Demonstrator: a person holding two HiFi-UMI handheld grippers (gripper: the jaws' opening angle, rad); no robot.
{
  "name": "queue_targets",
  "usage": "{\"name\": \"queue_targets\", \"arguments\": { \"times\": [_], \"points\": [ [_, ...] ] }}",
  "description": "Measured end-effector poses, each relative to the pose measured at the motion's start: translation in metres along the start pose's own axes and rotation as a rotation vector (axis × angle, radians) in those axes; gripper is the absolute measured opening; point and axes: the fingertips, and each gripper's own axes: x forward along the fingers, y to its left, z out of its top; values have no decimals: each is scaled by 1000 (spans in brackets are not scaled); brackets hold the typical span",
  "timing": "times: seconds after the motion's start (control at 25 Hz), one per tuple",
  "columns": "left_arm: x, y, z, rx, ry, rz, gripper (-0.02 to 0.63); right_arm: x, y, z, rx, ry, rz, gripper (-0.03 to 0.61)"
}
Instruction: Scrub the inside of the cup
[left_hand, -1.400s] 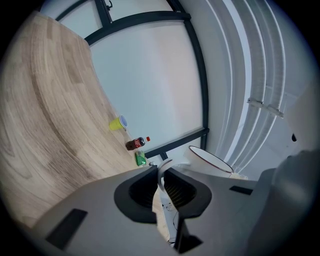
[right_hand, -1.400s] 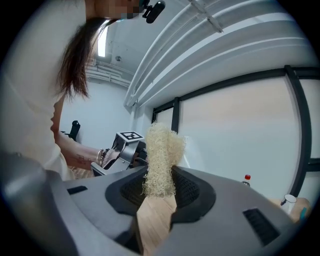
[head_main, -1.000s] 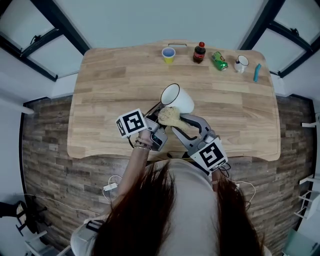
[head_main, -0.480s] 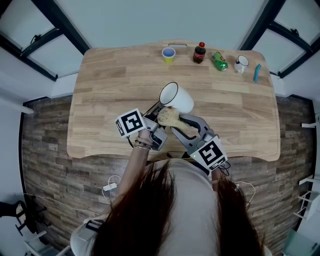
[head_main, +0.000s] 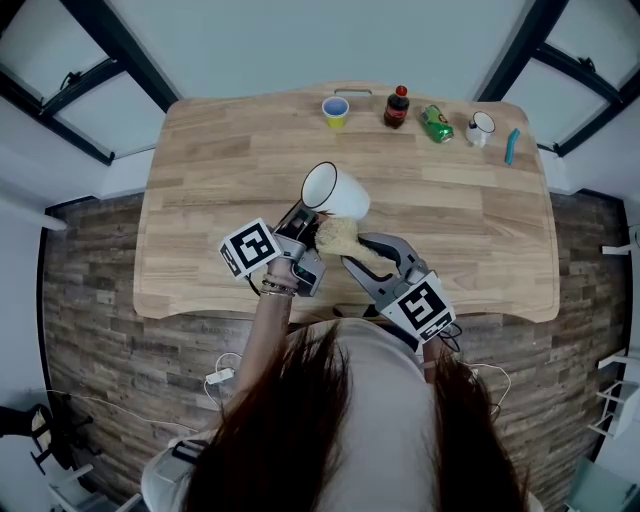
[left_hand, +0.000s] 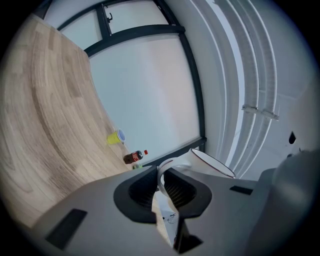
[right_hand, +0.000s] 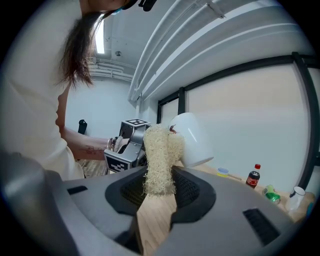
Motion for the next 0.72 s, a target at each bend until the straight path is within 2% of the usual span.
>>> {"name": "queue_targets", "arguments": {
  "times": [0.28, 0.72],
  "points": [
    [-11, 3, 17, 74, -61, 30, 46, -13, -16, 4, 83, -58, -43, 141],
    [-17, -4, 14, 182, -49, 54, 46, -37, -46, 7, 217, -154, -160, 140]
  ]
}}
